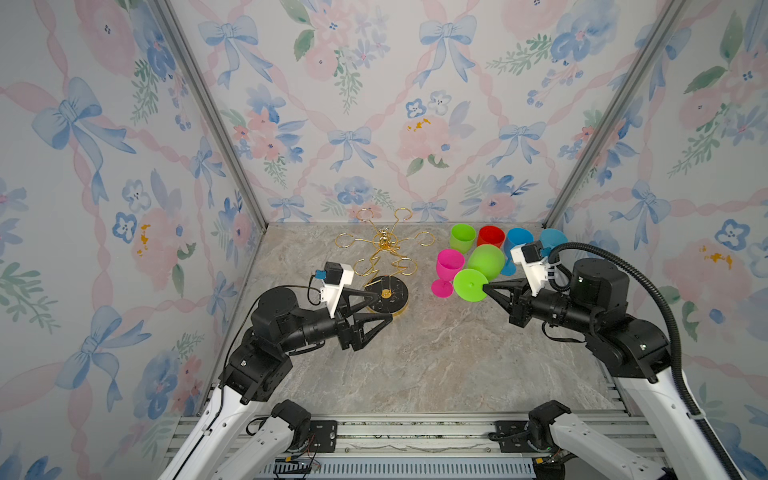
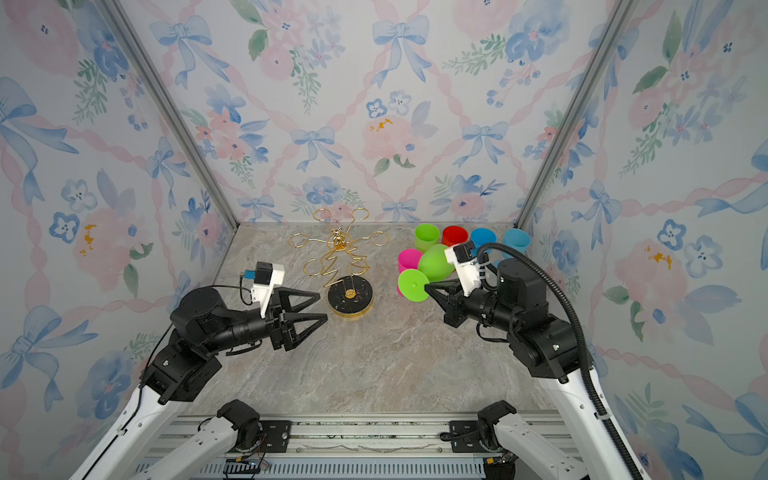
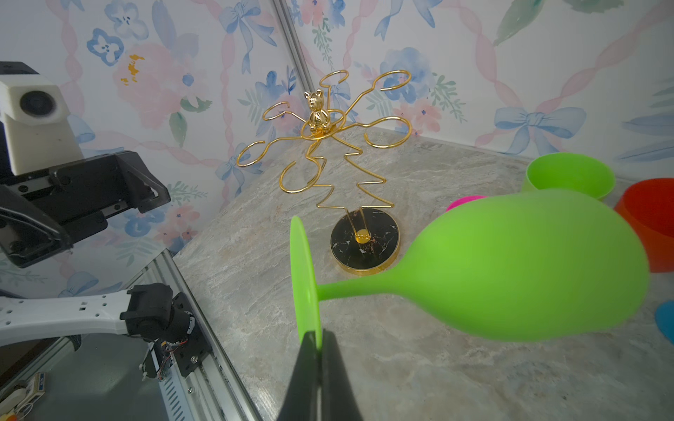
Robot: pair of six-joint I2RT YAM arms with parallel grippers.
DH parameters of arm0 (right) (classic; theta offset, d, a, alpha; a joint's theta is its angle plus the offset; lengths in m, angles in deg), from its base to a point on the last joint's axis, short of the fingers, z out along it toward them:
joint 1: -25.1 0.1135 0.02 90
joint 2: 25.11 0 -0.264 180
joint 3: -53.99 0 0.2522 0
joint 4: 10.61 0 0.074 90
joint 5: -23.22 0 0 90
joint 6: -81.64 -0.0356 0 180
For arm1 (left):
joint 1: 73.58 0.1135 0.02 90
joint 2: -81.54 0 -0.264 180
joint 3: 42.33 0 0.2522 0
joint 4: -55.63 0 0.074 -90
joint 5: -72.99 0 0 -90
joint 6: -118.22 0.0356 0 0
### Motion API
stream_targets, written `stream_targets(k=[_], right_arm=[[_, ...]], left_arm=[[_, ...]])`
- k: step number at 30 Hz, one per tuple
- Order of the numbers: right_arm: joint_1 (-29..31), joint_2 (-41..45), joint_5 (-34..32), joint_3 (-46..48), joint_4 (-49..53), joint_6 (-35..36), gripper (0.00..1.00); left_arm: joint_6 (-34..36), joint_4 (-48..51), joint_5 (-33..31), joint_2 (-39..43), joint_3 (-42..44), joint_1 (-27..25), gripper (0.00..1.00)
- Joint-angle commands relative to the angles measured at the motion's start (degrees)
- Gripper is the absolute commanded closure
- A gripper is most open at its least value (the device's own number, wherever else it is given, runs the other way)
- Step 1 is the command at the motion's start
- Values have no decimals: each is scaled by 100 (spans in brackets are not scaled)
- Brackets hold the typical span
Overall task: Take the wine glass off the wine glass rack
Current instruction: 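Carry the lime-green glass toward the left gripper while the left gripper reaches toward it, then close the left gripper on the lime-green glass's foot held by the right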
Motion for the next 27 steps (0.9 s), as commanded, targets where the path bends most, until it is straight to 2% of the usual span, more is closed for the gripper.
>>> stream_targets(k=[1,3,5,7,10,17,22,27], right_arm=[[333,13,99,72,-76,205,100],[511,-42,50,41,89,302,100],[695,-60,-5,40,241,361,100],[854,-33,-86,82,313,384,100],[1086,57,-215,128,441,402,100],[1346,337,-278,281,501,300,100],[1542,336,-275,424,291,189,100],[1655,309,-390,531,222,179,100]], left_arm=[[-212,-397,-889,-188,273,-706,19],[-367,-928,-1012,-356,450,-1158,20],[-602,-1666,-873,-545,648,-1436,22],[-829,-2274,-661,-755,782,-1531,25],[-1054,-2833,-666,-1027,934,-1569,26],[-1337,-3396,-512,-1440,1027,-1621,30],[-1290,-3431,-460,-1771,861,-1885,34],[-1252,-3468,-371,-1990,700,-2057,45]])
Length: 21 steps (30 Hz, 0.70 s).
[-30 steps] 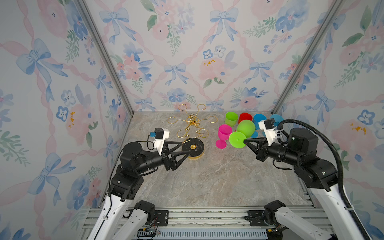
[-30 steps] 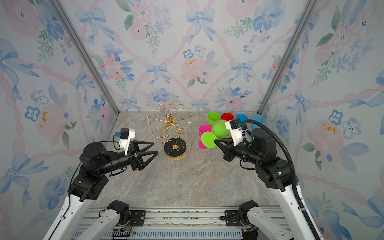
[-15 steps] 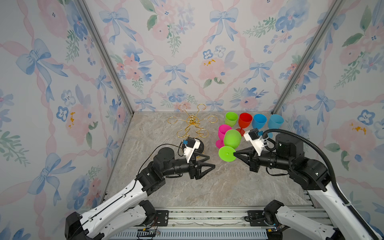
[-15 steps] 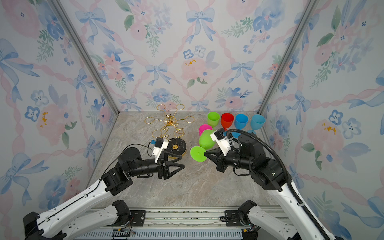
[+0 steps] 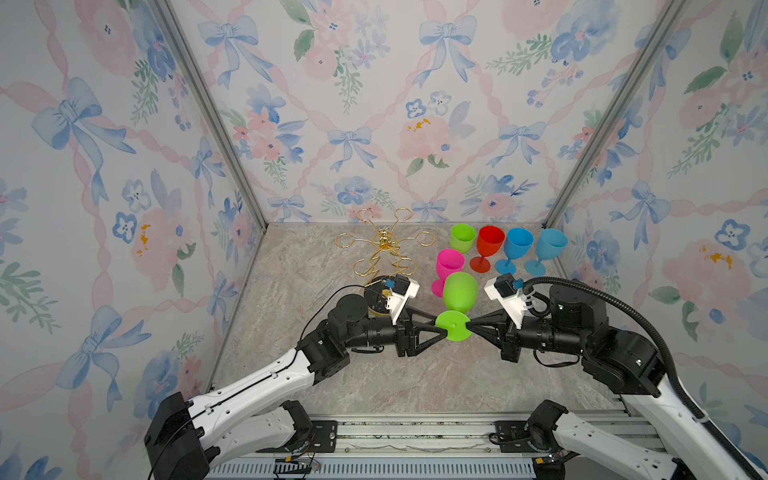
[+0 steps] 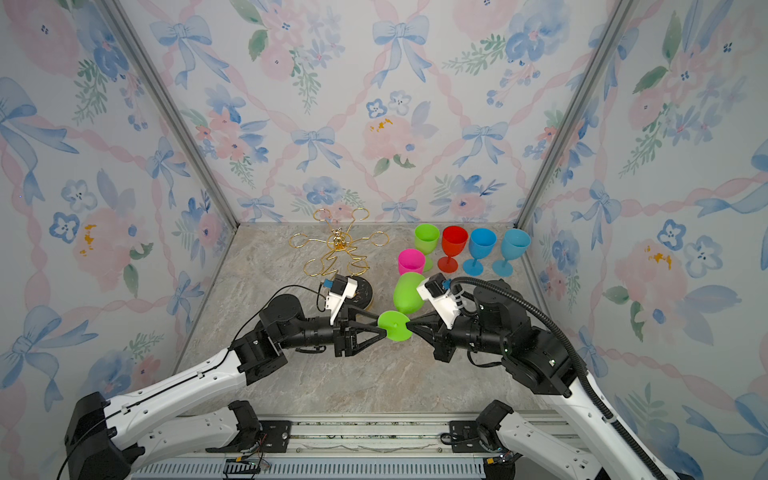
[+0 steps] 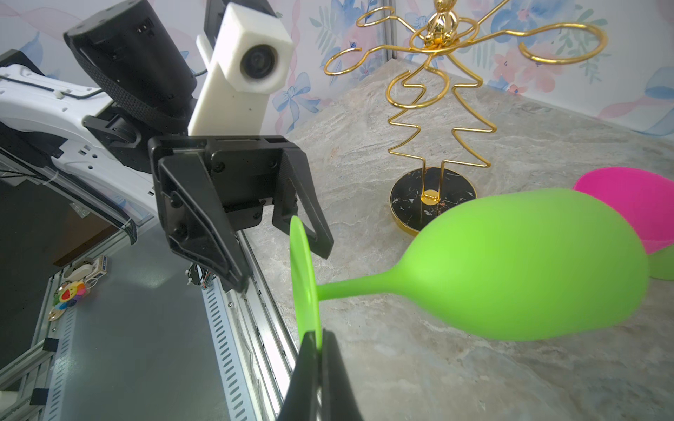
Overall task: Take the wine glass off the wine glass rack
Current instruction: 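Close the left gripper on the lime-green glass's foot held by the right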
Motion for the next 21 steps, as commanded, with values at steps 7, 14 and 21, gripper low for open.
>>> stream_targets(k=[7,14,21], right_arm=[[89,73,-177,223,-291,-116,100],[85,122,-186,304,-437,-177,100],[85,205,-299,313,-364,-217,100]], left_arm=[[19,-231,82,38,-273,-55,63],[-27,-234,177,13,-281,-49,77],[-31,-233,199,-41,-316,-55,89]])
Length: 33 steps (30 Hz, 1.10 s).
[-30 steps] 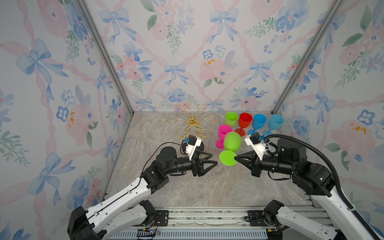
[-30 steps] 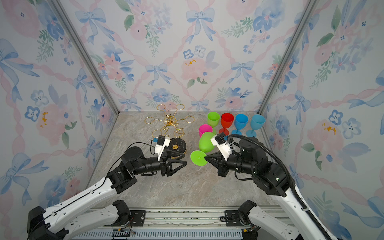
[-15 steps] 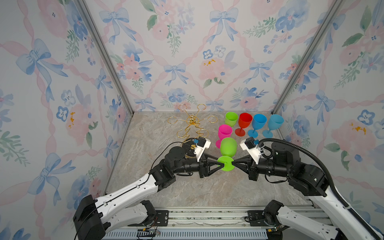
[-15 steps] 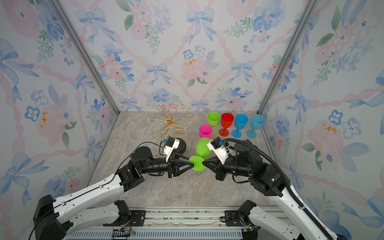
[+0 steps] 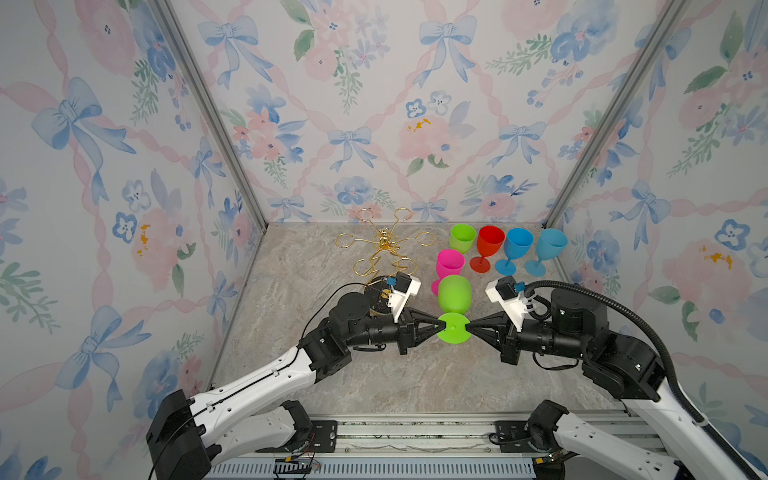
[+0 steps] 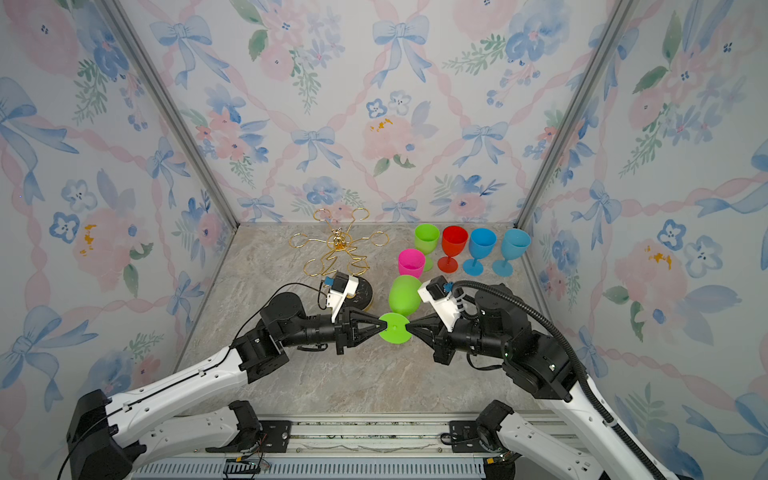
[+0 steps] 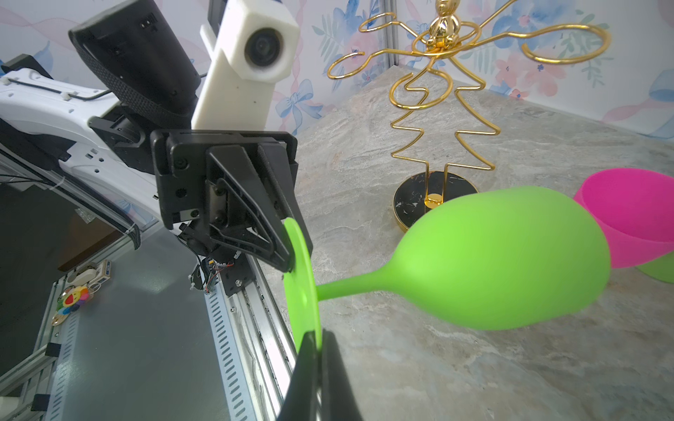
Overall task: Take the wine glass off the wine glass rack
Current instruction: 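Close the left gripper on the lime-green glass's foot held by the right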
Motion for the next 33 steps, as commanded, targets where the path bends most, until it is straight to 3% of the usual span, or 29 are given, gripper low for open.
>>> stream_targets(k=[1,7,13,15,17,19,24,28,33], right_arm=[[31,57,-274,97,-100,-86,100],[34,151,-345,101,-9,-142,95],[25,143,-357,75,114,-145,91],[25,138,-375,55,154,-145,82],[34,155,-377,21,207,-166,57],[25,160,-380,-57,262,-189,45],[29,125,-466,-386,477,-236,40],[29,165,-984,-541,571,-393,30],[-10,115,-1292,-678,685,-564,24]], left_arm=[[-6,-193,259,-10,-220,-27,90],[23,-189,385,-116,-281,-28,100],[-25,-240,515,-287,-351,-37,100],[-22,-237,514,-299,-360,-35,100],[8,-240,515,-329,-369,-37,100],[37,-244,516,-352,-338,-37,100],[169,-238,612,-394,-164,-44,100],[375,-100,728,-437,-133,-54,100],[1583,1319,331,-575,-690,-350,100]])
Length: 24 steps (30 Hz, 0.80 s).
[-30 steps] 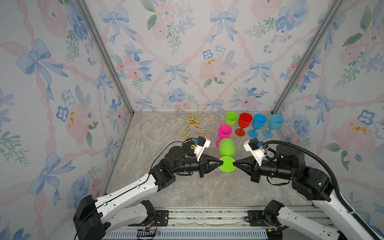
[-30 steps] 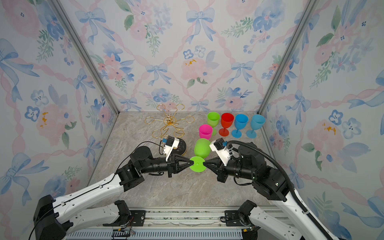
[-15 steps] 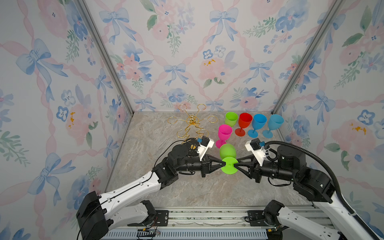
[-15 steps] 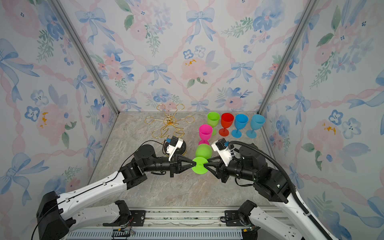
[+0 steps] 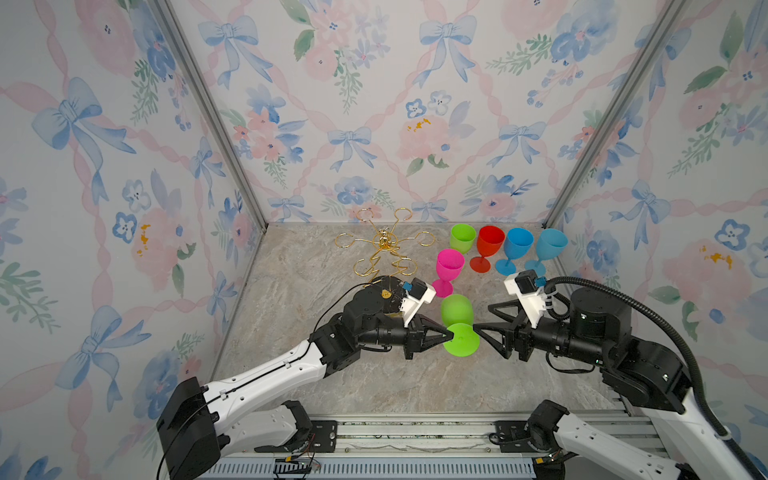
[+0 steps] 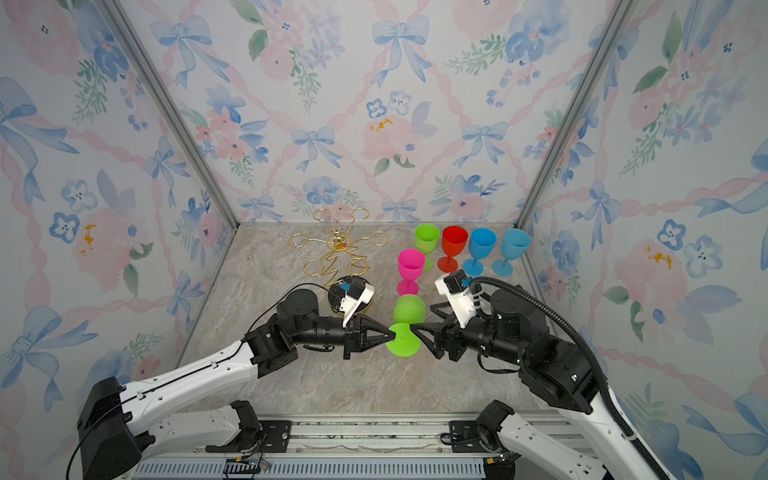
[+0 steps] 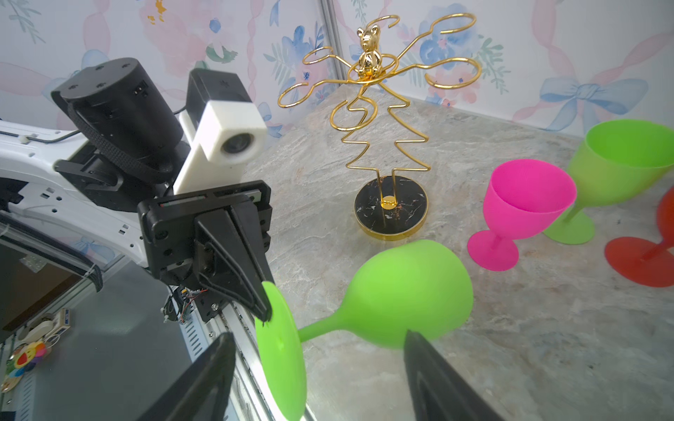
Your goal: Take the wine glass off the wine glass rack
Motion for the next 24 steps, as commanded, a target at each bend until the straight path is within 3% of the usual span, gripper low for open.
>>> stream_targets(k=[1,9,18,24], right_arm=[[-31,-66,-338,-213,262,-172,23],[-540,-336,-639,-499,558,-543,22],[-1548,-1238,282,-819,711,-902,22],[-1665,-1725,589,-1148,823,-969,23]], left_arm=[[1187,982,-304,-55,-447,-254,100],[3011,1277,-1629,420,-112,-612,100],[4454,1277,-3160,1144,470,-835,100],[5468,1267,-4057,1092,760,-1535,100]])
